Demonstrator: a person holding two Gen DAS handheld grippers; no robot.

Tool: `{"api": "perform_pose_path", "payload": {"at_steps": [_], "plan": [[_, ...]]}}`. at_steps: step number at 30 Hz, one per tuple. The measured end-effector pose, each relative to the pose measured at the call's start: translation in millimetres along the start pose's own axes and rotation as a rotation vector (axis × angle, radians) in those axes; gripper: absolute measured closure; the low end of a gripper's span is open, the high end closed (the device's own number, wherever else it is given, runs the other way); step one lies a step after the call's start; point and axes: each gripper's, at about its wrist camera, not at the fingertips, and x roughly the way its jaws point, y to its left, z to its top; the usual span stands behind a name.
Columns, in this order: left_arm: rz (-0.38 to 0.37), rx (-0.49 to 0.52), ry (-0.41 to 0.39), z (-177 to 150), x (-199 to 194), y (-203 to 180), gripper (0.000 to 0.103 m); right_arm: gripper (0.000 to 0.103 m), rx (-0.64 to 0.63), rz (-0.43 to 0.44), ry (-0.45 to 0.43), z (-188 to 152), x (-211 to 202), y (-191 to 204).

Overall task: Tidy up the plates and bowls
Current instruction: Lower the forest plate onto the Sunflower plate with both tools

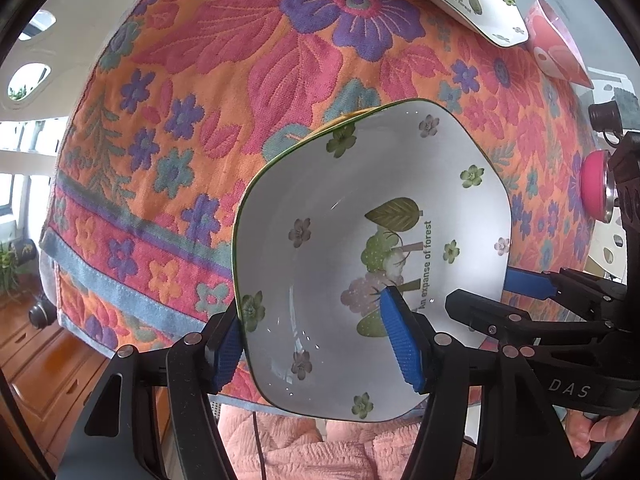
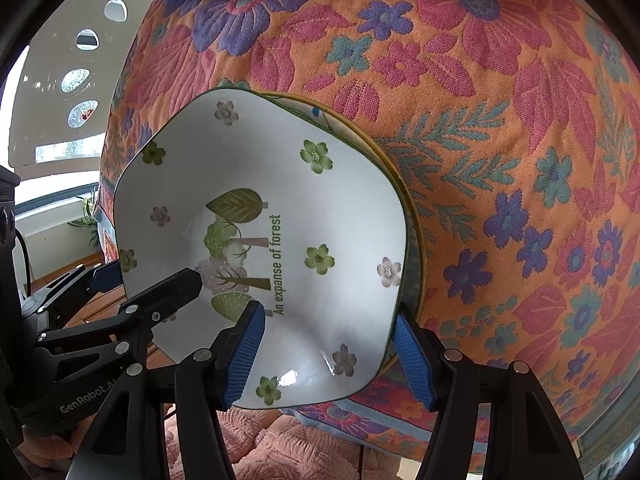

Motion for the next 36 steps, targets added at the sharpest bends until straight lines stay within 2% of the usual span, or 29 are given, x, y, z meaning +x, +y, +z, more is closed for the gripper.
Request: {"api": "perform_pose_path", "payload": {"at_steps": [19,28,36], "plan": [[0.041,-0.001,-0.007,-16.2,8.9,-16.2,0.041,0.04,0.006,0.023,-0.056,-17.3,-26.7,-16.3],[0.007,-0.053,-0.027,-13.8,-10.0,-8.6,0.041,0.04,-0.013,0.077,-0.095,-23.4,-41.5,-15.5],[-0.017,-0.073,-0.092,8.2,-43.4,-9.2,0.041,0.04,-0.033,0.075,-0.17,-17.4,-81.6,-24.3]]}}
